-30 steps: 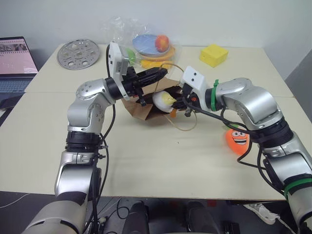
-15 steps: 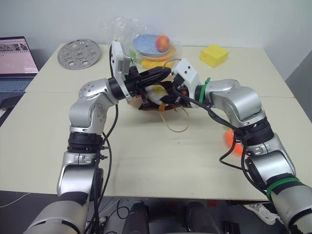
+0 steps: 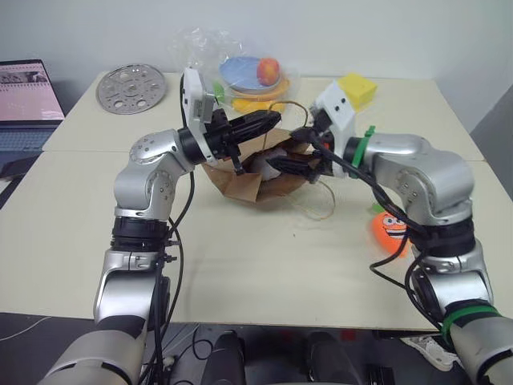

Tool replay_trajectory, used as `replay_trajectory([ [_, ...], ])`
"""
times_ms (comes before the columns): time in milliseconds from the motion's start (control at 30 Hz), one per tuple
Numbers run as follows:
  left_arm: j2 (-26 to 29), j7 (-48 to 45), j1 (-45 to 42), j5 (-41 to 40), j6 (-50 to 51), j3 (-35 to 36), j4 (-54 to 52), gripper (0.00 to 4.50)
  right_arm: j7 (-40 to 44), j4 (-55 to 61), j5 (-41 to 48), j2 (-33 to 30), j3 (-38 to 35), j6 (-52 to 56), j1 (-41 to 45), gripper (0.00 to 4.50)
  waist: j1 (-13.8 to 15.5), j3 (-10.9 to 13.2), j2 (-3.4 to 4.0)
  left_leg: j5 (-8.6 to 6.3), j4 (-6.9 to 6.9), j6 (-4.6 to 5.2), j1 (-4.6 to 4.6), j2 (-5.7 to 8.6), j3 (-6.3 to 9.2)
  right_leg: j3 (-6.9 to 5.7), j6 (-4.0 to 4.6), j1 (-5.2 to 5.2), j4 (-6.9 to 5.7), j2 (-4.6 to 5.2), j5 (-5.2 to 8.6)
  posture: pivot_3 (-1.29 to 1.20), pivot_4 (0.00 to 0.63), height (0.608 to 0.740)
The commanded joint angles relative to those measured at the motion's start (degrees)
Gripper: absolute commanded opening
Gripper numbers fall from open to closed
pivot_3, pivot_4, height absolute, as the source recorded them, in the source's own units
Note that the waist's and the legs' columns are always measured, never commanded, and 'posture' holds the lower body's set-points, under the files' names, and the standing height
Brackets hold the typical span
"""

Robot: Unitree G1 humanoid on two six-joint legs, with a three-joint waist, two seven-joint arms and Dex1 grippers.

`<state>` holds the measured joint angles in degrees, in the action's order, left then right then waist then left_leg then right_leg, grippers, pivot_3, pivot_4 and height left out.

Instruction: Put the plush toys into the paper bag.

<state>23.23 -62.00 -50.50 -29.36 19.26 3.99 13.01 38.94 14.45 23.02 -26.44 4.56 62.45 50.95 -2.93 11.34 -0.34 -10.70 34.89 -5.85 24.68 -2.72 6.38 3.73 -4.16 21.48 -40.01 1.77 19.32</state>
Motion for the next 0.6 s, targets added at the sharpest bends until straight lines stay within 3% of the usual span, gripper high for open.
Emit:
replay_trajectory([
  [33, 0.8, -0.3, -1.1, -0.5, -1.3, 1.3, -0.5, 0.00, 0.8, 7.7, 1.4, -8.8, -6.8, 2.1, -4.2, 4.49, 0.3, 0.0, 0.00, 0.00, 0.01, 0.00, 0.02, 0.02, 0.01, -0.01, 0.00, 0.00, 0.02, 0.02, 0.00, 0.00, 0.150, 0.740],
  [167, 1.0, -0.4, -0.5, -0.6, -1.5, 1.5, -0.6, 0.00, -0.5, 13.5, 2.0, -17.7, -15.1, 6.9, -13.9, 4.49, 0.7, 0.0, 0.00, 0.00, 0.01, 0.01, 0.02, 0.03, -0.01, 0.00, 0.00, 0.00, 0.03, 0.03, 0.00, 0.00, 0.150, 0.740],
  [267, 1.1, -0.5, -0.2, -0.7, -1.6, 1.7, -0.8, 0.00, -2.7, 19.7, 0.9, -20.9, -20.5, 9.1, -23.8, 4.49, 0.9, 0.0, -0.01, 0.00, 0.00, 0.01, 0.01, 0.02, -0.02, 0.02, 0.00, -0.01, 0.03, 0.02, 0.00, 0.00, 0.150, 0.740],
  [400, 1.1, -0.6, -0.2, -0.6, -1.8, 1.6, -0.3, 0.00, -7.2, 29.1, 0.7, -17.7, -26.1, 14.5, -37.5, 4.49, 0.7, 0.0, 0.00, 0.00, 0.02, 0.01, -0.01, 0.02, -0.03, 0.03, 0.00, -0.04, 0.02, 0.01, 0.00, 0.00, 0.150, 0.740],
  [600, 1.4, -1.1, -0.2, -0.1, -1.8, 1.2, -0.4, 0.00, -15.8, 34.0, -3.8, -11.2, -25.5, 13.3, -50.9, 4.49, 0.6, 0.0, 0.01, 0.02, 0.09, 0.00, -0.08, 0.03, -0.07, 0.10, -0.01, -0.12, -0.02, 0.01, 0.00, 0.00, 0.150, 0.740],
])
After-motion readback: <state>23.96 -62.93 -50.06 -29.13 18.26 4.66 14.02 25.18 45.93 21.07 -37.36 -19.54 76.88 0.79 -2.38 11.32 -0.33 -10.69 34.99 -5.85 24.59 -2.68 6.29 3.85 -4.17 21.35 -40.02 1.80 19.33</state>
